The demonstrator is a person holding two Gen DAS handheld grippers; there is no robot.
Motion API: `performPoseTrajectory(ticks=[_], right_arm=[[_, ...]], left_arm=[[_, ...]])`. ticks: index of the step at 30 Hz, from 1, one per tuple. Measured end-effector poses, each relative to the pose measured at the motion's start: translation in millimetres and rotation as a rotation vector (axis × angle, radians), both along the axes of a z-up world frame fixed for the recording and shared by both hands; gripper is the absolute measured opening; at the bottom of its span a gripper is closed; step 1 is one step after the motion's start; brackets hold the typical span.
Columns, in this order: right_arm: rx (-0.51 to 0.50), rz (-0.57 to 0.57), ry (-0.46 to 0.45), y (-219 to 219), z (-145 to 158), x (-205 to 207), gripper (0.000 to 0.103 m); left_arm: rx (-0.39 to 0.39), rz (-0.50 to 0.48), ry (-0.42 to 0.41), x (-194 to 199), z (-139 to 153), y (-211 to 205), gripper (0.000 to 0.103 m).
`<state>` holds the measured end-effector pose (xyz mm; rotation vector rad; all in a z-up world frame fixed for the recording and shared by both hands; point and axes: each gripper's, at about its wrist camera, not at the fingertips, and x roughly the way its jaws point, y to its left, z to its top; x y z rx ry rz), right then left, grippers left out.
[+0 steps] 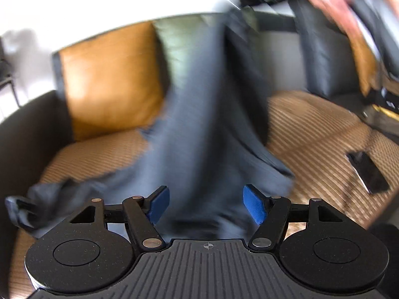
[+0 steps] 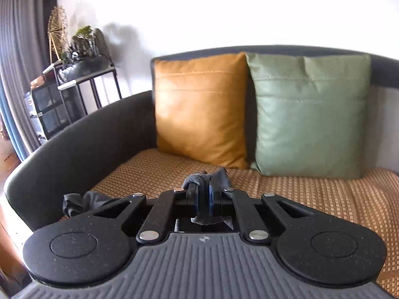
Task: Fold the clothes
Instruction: 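Lift the grey shirt high with both grippers and shake it out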
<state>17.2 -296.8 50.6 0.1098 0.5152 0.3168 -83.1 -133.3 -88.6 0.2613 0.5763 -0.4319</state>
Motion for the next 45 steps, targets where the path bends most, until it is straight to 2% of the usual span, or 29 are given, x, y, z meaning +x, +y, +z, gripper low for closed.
performPoseTrajectory(ticks=[2,8,11,15,22,23,24,25,26,30,35,40,45], right_arm=[[-0.001,0.017,-0.008,3,9,-5,0.009],[-0.017,0.043,-0.026,8,24,-21,0.009],[-0.019,0.046,-0.033,11,27,-26,0.009],[-0.014,0.048,-0.032,13,28,-30,0.009],[-0.031,0.055,-0.043,11,35,-44,0.009],[-0.032,0.054,-0.045,9,36,-46,0.009],[-0.034,0.052,-0.047,8,37,-48,0.009],[-0.038,0.049,-0.046,6,37,-48,0.009],[-0.045,0.044,-0.044,5,37,-49,0.009],[-0.058,0.001,-0.034,-6,32,-51,0.009],[-0.031,-0.047,-0.035,-16,28,-46,0.009],[-0.004,-0.042,-0.069,-12,38,-49,0.009],[-0.011,-0.018,-0.142,0,67,-56,0.009]], left_arm=[[-0.003,-0.011,0.000,-5,-15,-24,0.077],[-0.001,-0.025,-0.050,-11,-30,-66,0.082],[-0.019,-0.012,-0.037,-13,-37,-79,0.087],[0.002,-0.021,-0.035,-11,-46,-96,0.089],[0.022,0.033,-0.014,13,-68,-117,0.088],[0.037,0.033,-0.009,15,-70,-118,0.077],[0.047,0.033,-0.003,18,-71,-114,0.045],[0.038,0.047,-0.003,18,-66,-100,0.023],[0.028,0.060,-0.003,17,-61,-87,0.006],[-0.010,0.119,-0.010,17,-40,-32,0.005],[-0.033,0.367,-0.165,27,17,57,0.004],[-0.082,0.544,-0.305,39,87,121,0.004],[-0.102,0.565,-0.451,36,160,140,0.004]])
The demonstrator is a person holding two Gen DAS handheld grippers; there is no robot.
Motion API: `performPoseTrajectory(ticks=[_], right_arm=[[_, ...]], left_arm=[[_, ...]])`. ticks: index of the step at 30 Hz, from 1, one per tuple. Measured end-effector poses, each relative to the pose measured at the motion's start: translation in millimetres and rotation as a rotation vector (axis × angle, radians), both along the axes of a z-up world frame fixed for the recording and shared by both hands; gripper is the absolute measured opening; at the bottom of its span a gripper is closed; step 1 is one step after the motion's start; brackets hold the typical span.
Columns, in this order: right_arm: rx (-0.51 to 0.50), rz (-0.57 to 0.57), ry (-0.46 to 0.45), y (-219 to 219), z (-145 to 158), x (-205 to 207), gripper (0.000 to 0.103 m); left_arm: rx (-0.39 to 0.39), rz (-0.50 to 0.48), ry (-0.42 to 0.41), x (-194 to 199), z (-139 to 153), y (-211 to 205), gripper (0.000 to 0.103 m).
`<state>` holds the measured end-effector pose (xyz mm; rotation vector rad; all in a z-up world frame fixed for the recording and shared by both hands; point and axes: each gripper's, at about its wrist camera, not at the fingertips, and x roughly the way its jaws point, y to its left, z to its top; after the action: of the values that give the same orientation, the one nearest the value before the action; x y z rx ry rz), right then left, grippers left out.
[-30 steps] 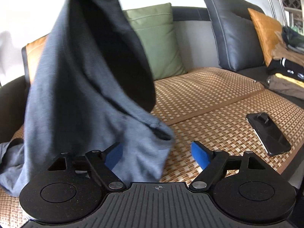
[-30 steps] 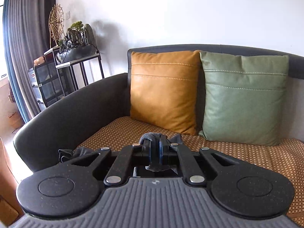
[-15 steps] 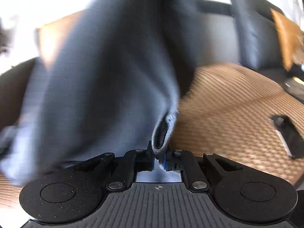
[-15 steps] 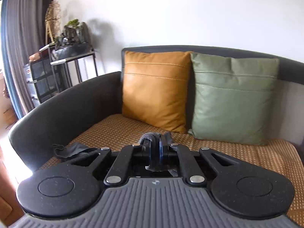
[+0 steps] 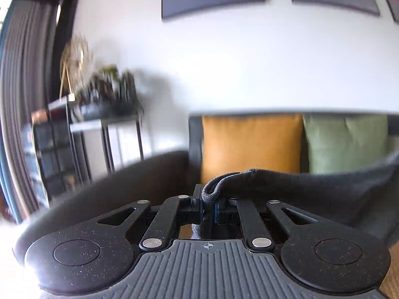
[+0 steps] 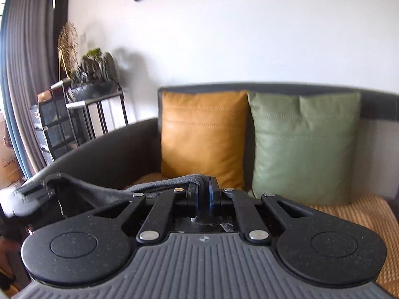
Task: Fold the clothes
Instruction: 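Lift the grey shirt high with both grippers and shake it out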
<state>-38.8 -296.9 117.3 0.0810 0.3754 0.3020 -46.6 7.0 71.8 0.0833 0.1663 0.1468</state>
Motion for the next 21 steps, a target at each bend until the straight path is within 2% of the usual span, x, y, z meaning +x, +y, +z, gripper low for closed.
performPoseTrajectory(ticks=[4,7,11,16,21], right_arm=[[0.001,0.008,-0.083,2,40,-9,0.009],[-0.010,0.005,-0.164,5,77,-17,0.009],[-0.018,0.002,-0.271,10,124,-29,0.009],[-0.013,0.004,-0.397,13,175,-52,0.009],[-0.050,0.015,-0.479,11,200,-84,0.009]], left_arm=[[0.036,-0.008,-0.127,5,68,-9,0.004],[0.093,-0.016,-0.215,6,119,-13,0.004],[0.139,-0.022,-0.293,2,181,-17,0.004],[0.172,-0.003,-0.371,-16,215,-19,0.004],[0.161,-0.032,-0.442,-42,233,-20,0.005]])
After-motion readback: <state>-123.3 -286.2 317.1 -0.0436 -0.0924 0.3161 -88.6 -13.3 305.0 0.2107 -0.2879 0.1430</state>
